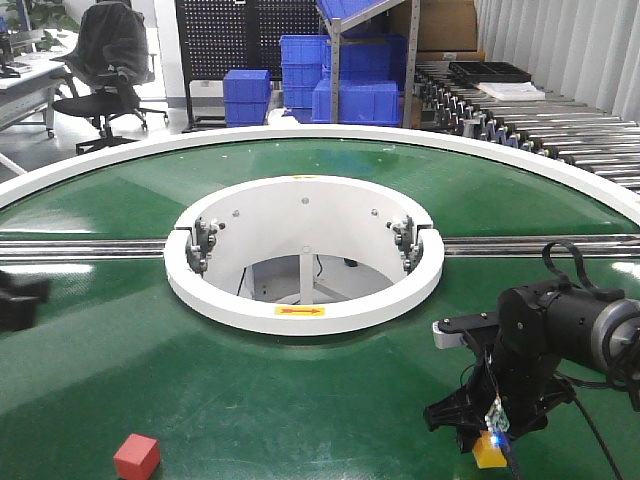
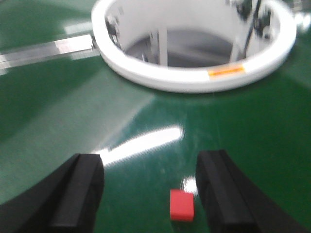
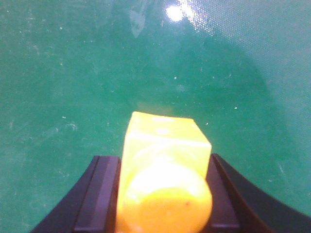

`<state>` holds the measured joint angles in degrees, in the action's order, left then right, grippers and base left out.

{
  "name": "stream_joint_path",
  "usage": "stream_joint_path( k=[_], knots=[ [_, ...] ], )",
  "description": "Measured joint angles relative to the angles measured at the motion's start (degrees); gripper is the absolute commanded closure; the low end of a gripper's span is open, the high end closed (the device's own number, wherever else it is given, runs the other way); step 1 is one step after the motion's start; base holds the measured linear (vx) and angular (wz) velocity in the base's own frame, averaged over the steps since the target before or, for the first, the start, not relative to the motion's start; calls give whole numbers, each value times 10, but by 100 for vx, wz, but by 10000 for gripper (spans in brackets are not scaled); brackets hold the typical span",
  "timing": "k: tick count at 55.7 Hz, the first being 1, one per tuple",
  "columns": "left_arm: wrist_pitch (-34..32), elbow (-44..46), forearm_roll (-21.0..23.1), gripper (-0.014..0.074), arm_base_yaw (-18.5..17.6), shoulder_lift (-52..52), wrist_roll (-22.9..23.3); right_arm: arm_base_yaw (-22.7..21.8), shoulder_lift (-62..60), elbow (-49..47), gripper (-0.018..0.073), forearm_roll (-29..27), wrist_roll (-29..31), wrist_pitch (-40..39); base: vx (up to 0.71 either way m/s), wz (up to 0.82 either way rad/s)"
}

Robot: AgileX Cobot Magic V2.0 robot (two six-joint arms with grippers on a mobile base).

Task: Pick red and yellow blocks into blue bin
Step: 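Lower the right gripper onto the yellow brick and close it, then lower the left gripper onto the red cube and close it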

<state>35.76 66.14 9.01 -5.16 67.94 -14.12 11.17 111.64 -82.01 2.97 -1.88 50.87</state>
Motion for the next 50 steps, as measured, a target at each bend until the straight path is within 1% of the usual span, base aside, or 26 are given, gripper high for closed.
stream_joint_path(
  k=[4,13,19,26,30,35,43,50],
  knots=[
    [46,41,-1,59,0,57,-3,0,0,0,569,0,0,-2,0,0],
    [104,98,-1,59,0,174,-4,0,0,0,569,0,0,-4,0,0],
    [108,111,-1,59,0,236,-9,0,0,0,569,0,0,-5,0,0],
    [108,113,4,59,0,285,-31,0,0,0,569,0,0,-6,0,0],
    [108,113,18,59,0,305,-38,0,0,0,569,0,0,-10,0,0],
    [107,114,48,59,0,327,-48,0,0,0,569,0,0,-13,0,0],
    [104,114,93,59,0,353,-84,0,0,0,569,1,0,-15,0,0],
    [96,114,112,59,0,366,-99,0,0,0,569,2,0,-17,0,0]
  ],
)
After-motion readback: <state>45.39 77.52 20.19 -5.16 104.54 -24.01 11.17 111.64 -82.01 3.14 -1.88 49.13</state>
